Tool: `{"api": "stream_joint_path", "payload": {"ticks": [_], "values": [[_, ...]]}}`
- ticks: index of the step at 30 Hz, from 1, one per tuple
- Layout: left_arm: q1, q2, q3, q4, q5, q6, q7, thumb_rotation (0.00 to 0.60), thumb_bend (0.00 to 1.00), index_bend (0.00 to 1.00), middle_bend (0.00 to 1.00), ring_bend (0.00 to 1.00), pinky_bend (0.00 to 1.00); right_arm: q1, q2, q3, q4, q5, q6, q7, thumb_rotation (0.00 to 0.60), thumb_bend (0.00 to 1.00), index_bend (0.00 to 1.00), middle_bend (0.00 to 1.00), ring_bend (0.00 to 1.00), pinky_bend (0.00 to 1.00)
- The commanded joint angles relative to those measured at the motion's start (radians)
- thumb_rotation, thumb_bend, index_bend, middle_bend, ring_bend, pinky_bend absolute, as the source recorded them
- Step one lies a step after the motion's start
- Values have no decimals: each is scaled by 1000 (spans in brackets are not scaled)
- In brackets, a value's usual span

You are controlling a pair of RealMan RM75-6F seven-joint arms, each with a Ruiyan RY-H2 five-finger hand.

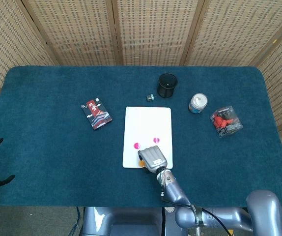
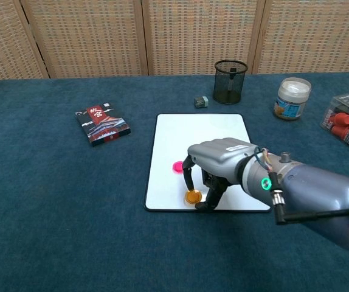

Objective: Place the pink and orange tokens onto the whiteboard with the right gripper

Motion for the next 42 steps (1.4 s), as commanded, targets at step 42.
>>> {"api": "stream_joint_path", "payload": {"ticks": [42], "values": [[3, 7, 1, 0, 7, 8, -19, 600, 0, 0, 0, 0, 0, 99, -88, 10, 87, 106, 84, -14, 600, 337, 510, 963, 1000, 1000]]}}
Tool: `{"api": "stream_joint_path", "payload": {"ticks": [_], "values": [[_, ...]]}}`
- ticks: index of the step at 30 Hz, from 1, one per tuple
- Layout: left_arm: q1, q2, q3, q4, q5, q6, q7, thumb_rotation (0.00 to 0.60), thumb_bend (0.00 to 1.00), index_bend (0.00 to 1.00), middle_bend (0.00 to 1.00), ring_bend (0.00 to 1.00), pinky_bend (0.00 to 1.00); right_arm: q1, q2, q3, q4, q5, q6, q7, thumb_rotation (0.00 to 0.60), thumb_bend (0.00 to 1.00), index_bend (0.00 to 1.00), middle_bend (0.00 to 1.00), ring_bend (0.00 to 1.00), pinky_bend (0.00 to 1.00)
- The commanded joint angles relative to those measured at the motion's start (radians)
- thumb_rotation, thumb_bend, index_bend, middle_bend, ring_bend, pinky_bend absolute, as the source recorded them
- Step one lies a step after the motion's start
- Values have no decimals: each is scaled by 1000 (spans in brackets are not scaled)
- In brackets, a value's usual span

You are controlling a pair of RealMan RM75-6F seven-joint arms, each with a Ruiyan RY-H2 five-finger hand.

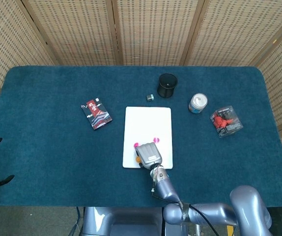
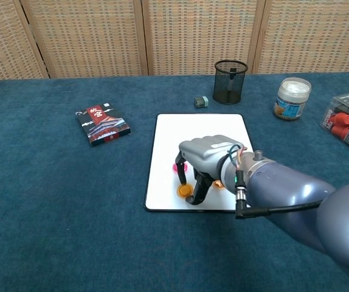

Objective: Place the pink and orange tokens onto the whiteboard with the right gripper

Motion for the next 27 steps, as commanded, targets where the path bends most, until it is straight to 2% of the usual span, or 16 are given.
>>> {"api": "stream_joint_path", "payload": {"ticks": [1, 4, 7, 10, 18, 22, 27], "values": [[0, 0, 0, 0, 0, 0, 0, 600, 0, 0, 0, 0, 0, 2, -1, 0, -2, 1, 2, 0, 600, 337, 510, 963, 1000, 1000], [0, 1, 0, -1, 0, 0, -2, 600, 0, 0, 0, 0, 0, 3, -4, 0, -1, 4, 4, 1, 600, 337, 492, 963, 1000, 1000], [2, 1, 0, 0, 1, 3, -4, 600, 0, 0, 0, 0, 0, 3, -6, -1, -2, 1, 5, 5, 600, 318, 383, 963, 1000, 1000], [2, 2, 0, 1, 2, 4, -7, 600, 0, 0, 0, 0, 0, 3, -9, -1, -2, -14, 14, 13, 600, 314, 327, 963, 1000, 1000], [1, 3, 0, 2, 2, 2, -10, 600, 0, 0, 0, 0, 0, -9, 24, -6, -75, -74, 42, 34, 600, 311, 301, 963, 1000, 1000], [0, 3, 1, 1, 4, 1, -10, 600, 0, 0, 0, 0, 0, -43, 105, -24, -195, -160, 95, 58, 600, 312, 301, 963, 1000, 1000], [2, 4, 4, 1, 13, 6, -13, 600, 0, 0, 0, 0, 0, -118, 253, -78, -335, -314, 162, 128, 600, 311, 301, 943, 1000, 1000]]}}
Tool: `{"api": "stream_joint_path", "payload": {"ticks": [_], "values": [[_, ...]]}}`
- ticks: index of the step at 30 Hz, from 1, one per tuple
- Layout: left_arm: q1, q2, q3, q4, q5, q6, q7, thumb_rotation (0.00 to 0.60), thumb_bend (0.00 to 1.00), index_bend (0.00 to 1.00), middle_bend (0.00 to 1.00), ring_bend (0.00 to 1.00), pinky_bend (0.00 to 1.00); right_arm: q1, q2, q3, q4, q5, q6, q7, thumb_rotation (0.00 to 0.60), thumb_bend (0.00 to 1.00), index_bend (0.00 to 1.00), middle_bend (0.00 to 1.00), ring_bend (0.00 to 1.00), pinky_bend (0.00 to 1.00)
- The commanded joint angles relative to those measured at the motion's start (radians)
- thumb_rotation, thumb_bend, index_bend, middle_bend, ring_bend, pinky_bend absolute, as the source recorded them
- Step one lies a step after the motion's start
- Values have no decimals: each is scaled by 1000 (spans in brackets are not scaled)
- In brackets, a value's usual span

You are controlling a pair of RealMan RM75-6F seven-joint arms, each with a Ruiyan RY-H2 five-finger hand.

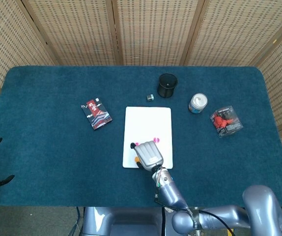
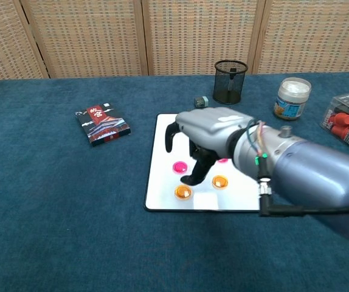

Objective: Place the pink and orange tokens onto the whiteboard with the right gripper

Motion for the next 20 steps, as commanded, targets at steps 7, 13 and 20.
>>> {"api": "stream_joint_path", "payload": {"ticks": [7, 13, 20], "values": [[14, 2, 6, -6, 26, 35, -3, 600, 0, 0, 0, 0, 0, -263, 402, -173, -124, -453, 211, 371, 600, 214, 300, 572, 643, 887], [24, -4, 3, -17, 25, 58, 23, 600, 0, 0, 0, 0, 0, -428, 562, -250, 4, -543, 303, 646, 600, 0, 80, 35, 19, 242], [40, -5, -20, -69, -2, 99, 49, 600, 0, 0, 0, 0, 0, -581, 599, -281, 131, -627, 426, 852, 600, 0, 0, 0, 0, 31]]}}
